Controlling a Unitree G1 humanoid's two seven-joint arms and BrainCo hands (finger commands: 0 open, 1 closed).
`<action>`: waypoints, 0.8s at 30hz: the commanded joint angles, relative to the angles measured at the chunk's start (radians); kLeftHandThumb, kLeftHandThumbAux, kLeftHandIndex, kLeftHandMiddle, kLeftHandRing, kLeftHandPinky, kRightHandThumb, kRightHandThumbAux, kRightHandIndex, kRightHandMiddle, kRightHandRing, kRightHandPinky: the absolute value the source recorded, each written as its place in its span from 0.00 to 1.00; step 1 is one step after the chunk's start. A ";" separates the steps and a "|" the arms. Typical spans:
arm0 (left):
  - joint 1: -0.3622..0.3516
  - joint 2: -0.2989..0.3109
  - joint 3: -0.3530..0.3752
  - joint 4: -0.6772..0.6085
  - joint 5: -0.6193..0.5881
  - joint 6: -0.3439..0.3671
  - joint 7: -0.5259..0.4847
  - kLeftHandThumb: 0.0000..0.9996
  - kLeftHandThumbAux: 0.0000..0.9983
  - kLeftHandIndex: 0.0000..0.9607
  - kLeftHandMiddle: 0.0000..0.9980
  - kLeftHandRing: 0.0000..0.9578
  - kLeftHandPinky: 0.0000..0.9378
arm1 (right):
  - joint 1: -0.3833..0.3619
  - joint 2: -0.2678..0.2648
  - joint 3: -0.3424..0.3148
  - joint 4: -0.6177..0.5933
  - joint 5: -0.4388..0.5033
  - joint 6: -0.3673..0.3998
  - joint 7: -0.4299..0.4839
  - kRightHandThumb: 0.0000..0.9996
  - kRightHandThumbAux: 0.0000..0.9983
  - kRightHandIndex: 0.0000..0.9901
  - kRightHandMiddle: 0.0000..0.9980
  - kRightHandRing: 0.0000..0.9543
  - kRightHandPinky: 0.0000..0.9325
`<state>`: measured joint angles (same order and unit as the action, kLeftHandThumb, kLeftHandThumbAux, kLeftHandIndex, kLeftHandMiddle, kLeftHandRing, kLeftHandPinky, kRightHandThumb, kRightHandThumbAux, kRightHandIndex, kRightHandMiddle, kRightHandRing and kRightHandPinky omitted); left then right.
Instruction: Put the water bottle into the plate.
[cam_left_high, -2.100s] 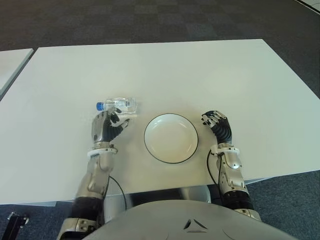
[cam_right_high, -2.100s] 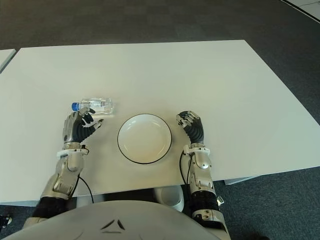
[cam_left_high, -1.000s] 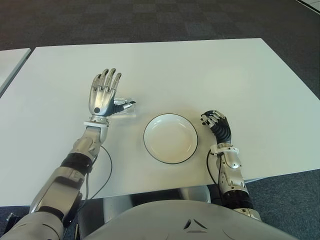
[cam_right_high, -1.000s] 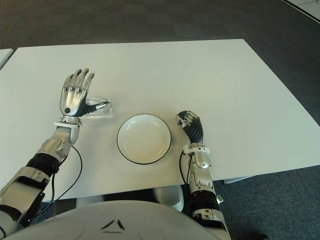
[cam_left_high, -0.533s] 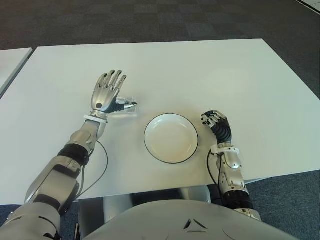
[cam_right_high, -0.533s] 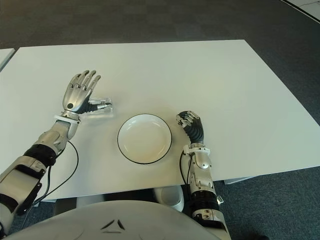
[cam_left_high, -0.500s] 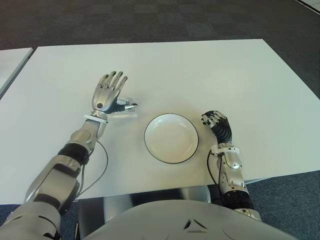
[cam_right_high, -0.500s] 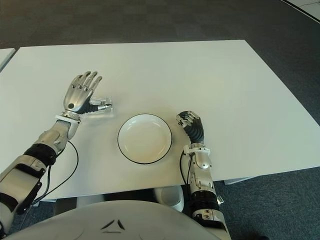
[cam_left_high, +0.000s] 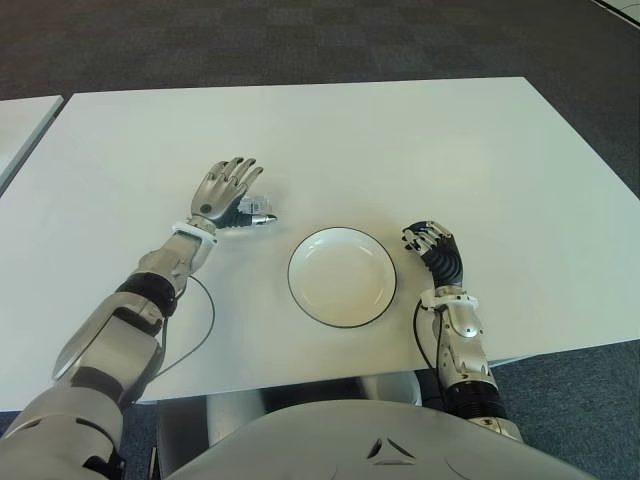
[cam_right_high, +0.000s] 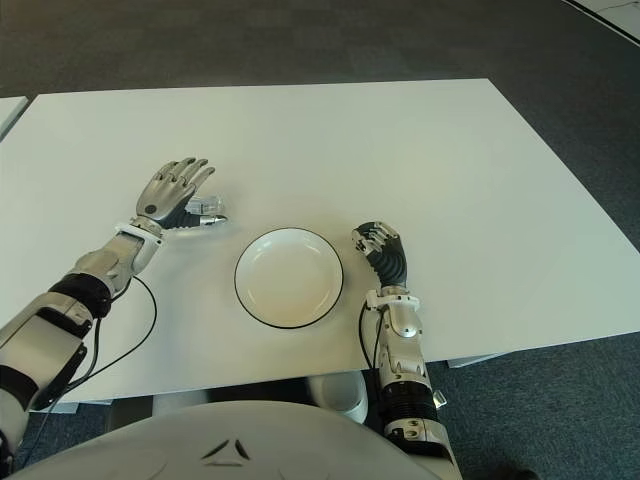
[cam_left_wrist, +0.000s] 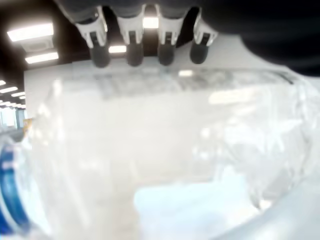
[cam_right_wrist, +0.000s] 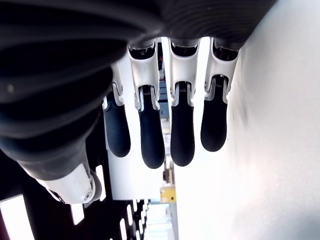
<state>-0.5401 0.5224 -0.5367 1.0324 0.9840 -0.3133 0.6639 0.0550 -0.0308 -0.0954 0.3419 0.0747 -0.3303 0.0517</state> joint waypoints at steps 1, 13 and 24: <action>-0.018 -0.006 -0.024 0.058 -0.027 -0.051 -0.058 0.49 0.13 0.00 0.00 0.00 0.00 | 0.032 0.004 0.000 0.030 -0.003 0.044 -0.006 0.71 0.73 0.43 0.48 0.50 0.53; -0.016 0.002 -0.038 0.098 -0.096 -0.117 -0.189 0.47 0.14 0.00 0.00 0.00 0.00 | 0.038 0.004 -0.001 0.025 0.005 0.039 0.005 0.71 0.73 0.43 0.48 0.50 0.54; -0.018 0.004 -0.033 0.163 -0.186 -0.136 -0.411 0.48 0.15 0.00 0.00 0.00 0.00 | 0.038 0.003 0.000 0.028 0.004 0.039 0.009 0.71 0.73 0.43 0.48 0.50 0.53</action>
<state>-0.5971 0.5329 -0.5581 1.1420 0.8071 -0.4529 0.3499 0.0614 -0.0317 -0.0956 0.3390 0.0784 -0.3305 0.0617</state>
